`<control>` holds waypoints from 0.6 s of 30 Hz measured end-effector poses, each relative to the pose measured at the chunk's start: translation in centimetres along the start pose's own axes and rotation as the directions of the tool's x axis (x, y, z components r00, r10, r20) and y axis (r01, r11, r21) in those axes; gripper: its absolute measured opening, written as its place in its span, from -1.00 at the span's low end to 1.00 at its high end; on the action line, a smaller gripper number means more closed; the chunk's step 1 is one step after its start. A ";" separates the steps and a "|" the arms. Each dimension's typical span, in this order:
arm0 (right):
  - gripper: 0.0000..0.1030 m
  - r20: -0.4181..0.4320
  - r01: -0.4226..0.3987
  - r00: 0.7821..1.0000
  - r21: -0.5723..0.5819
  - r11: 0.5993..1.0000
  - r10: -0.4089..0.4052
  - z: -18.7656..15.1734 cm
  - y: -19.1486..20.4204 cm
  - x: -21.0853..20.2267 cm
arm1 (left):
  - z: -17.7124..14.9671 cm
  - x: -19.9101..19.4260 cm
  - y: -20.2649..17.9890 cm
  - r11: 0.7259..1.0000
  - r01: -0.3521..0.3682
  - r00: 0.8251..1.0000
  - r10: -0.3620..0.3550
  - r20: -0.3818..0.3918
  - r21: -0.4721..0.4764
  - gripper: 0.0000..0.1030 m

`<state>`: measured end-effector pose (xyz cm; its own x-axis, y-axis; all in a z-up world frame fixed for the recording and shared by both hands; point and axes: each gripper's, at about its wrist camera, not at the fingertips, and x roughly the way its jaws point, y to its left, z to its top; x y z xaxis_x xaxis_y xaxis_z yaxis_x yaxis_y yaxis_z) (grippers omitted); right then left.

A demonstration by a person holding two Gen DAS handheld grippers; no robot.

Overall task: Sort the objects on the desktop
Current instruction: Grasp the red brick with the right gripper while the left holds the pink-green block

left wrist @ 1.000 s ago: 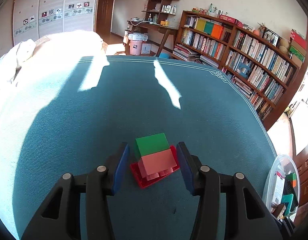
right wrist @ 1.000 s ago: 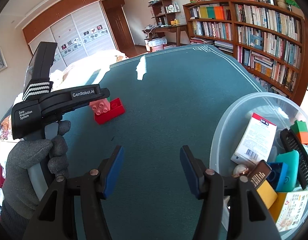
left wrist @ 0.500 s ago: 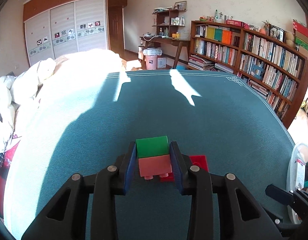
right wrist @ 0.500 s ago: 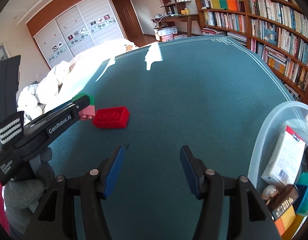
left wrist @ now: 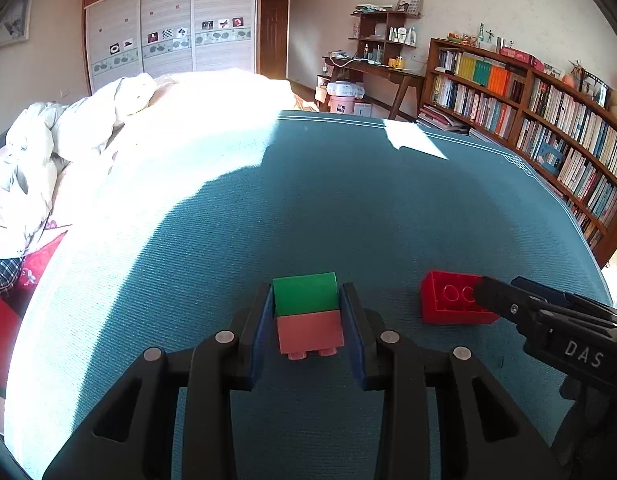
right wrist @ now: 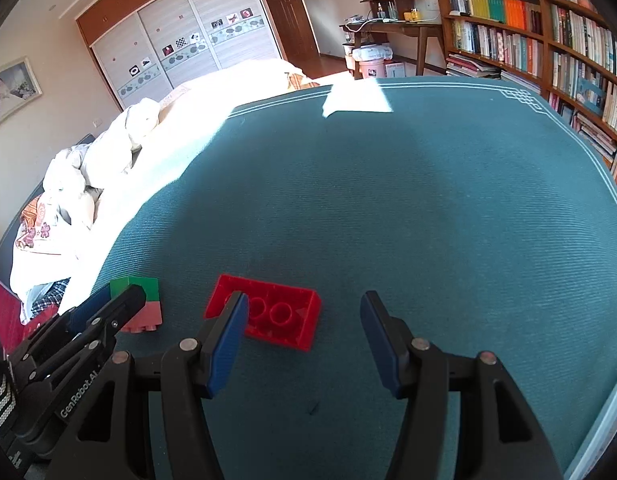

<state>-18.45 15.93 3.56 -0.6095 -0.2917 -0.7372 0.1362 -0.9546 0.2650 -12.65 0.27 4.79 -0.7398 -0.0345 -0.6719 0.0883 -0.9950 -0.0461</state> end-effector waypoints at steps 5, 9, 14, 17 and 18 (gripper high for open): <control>0.34 -0.007 -0.008 1.000 -0.027 1.000 0.008 0.5 1.1 1.6 | -0.3 -0.1 -0.6 1.000 -0.015 1.000 0.015 0.014 0.009 -0.30; 0.36 -0.009 -0.031 1.000 -0.062 0.998 0.030 0.3 2.3 1.8 | -0.6 -0.2 -0.9 0.999 -0.029 0.999 0.029 0.023 0.015 -0.30; 0.33 -0.017 -0.046 0.999 -0.076 0.996 0.045 -0.3 2.7 1.7 | -0.5 -0.1 -0.5 1.000 -0.022 1.000 0.022 0.017 -0.018 -0.31; 0.01 -0.018 -0.086 0.996 -0.081 0.993 0.085 -0.7 2.9 1.3 | -0.6 -0.2 -0.8 1.000 -0.025 1.000 0.025 0.018 -0.011 -0.31; -0.18 -0.020 -0.103 0.995 -0.076 0.992 0.101 -0.7 3.1 1.2 | -0.6 -0.2 -0.8 1.000 -0.021 1.000 0.021 0.017 -0.010 -0.31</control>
<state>-18.23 12.56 3.05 -0.5765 -0.3880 -0.7191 0.2571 -0.9215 0.2911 -12.15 1.12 4.50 -0.7491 -0.0570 -0.6600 0.1103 -0.9931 -0.0394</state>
